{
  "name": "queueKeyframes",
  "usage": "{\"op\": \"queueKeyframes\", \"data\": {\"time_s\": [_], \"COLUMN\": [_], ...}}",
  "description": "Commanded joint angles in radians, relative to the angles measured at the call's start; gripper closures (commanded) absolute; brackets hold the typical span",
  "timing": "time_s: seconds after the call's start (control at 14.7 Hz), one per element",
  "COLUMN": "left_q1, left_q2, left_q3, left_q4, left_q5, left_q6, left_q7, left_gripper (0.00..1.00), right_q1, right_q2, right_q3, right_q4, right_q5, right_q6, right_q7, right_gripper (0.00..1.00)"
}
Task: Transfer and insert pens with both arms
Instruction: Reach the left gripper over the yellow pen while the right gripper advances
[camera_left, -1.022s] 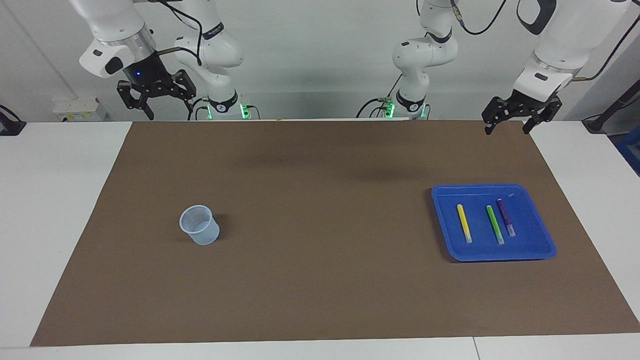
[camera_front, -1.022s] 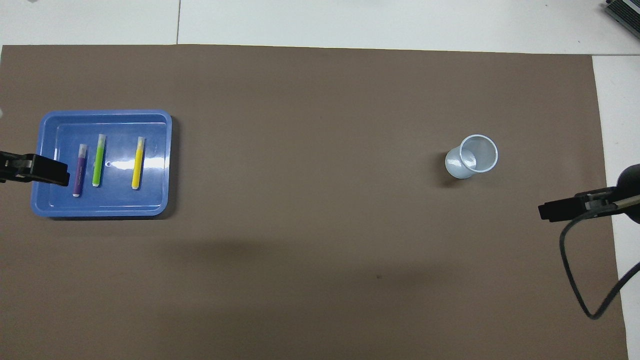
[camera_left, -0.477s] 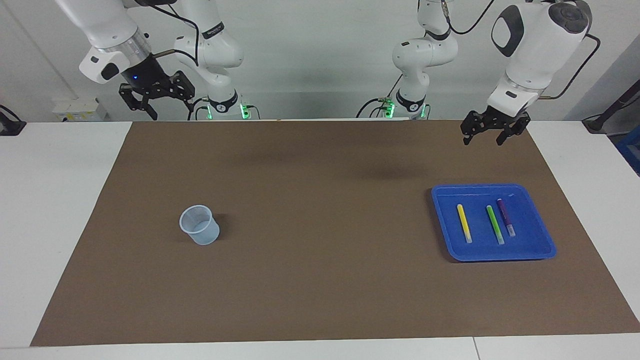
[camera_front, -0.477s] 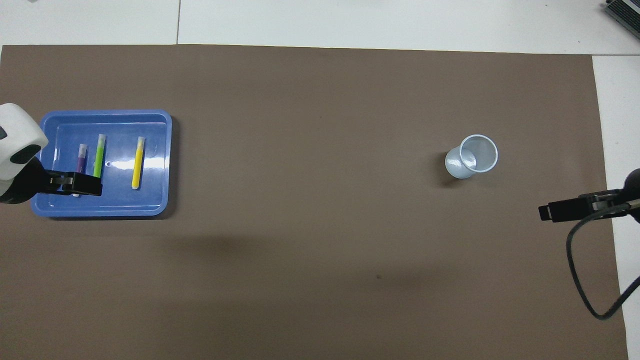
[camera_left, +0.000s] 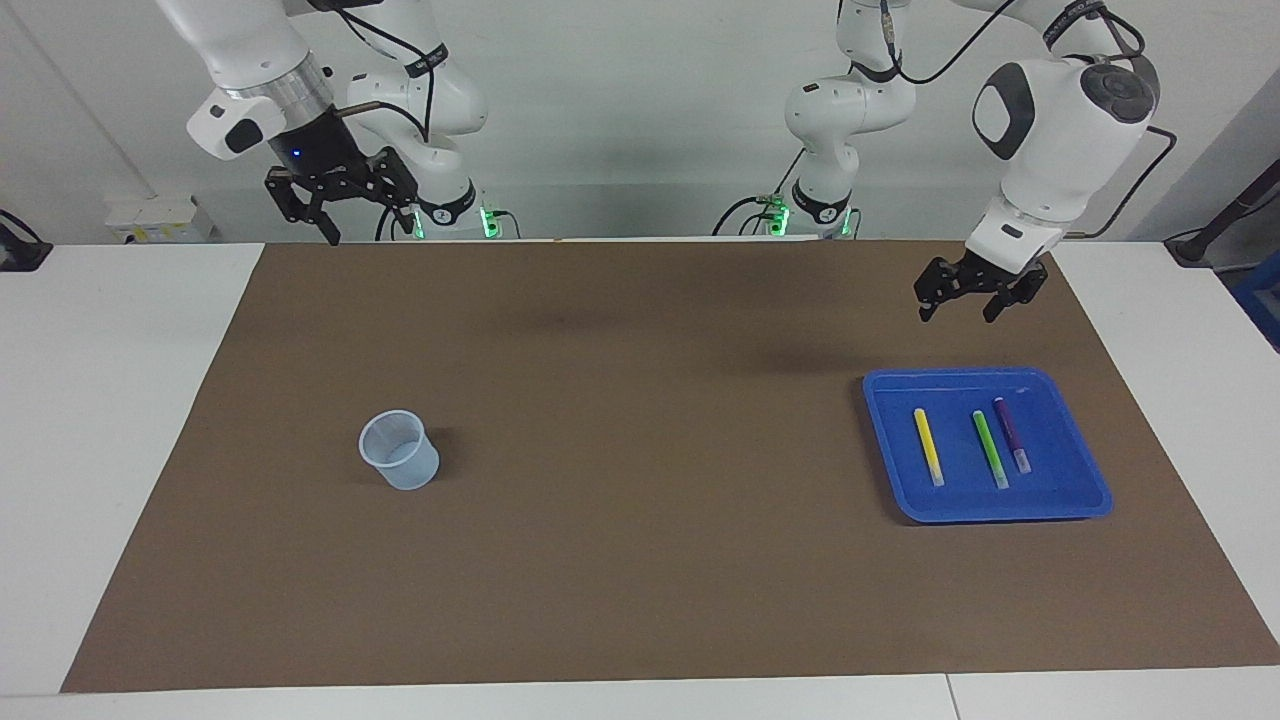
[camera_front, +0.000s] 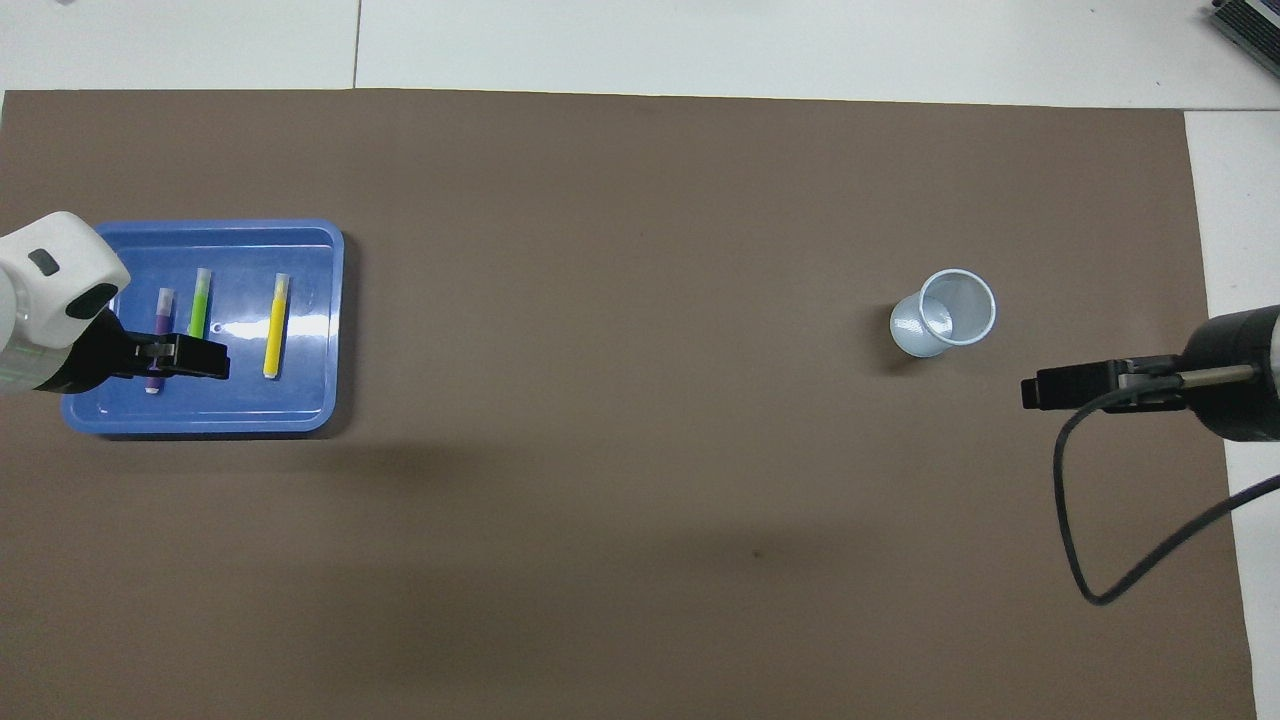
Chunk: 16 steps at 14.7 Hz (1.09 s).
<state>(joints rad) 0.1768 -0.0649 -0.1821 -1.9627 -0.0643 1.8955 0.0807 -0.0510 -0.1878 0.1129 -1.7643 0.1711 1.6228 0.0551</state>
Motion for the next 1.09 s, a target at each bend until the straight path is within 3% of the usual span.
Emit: {"op": "queueKeyframes", "data": {"time_s": [0.0,0.41,0.61,0.89,1.02], "left_q1": [0.013,0.006,0.007,0.024,0.027], "left_q2": [0.063,0.181,0.244,0.382,0.418], "left_q3": [0.0,0.0,0.001,0.0,0.0], "left_q4": [0.018,0.061,0.068,0.189,0.179], "left_q5": [-0.029,-0.014,-0.012,0.059,0.06], "left_q6": [0.045,0.152,0.24,0.249,0.275], "left_q7": [0.018,0.019,0.019,0.048,0.047], "left_gripper": [0.02,0.03,0.04,0.06,0.07], "right_q1": [0.016,0.06,0.131,0.242,0.276], "right_q2": [0.002,0.039,0.056,0.082,0.097], "right_q3": [0.002,0.002,0.002,0.002,0.002], "right_q4": [-0.018,-0.009,-0.009,-0.012,-0.015], "right_q5": [0.021,0.068,0.07,0.07,0.07], "right_q6": [0.058,0.138,0.202,0.287,0.334], "right_q7": [0.076,0.245,0.366,0.508,0.545], "right_gripper": [0.0,0.0,0.0,0.0,0.0]}}
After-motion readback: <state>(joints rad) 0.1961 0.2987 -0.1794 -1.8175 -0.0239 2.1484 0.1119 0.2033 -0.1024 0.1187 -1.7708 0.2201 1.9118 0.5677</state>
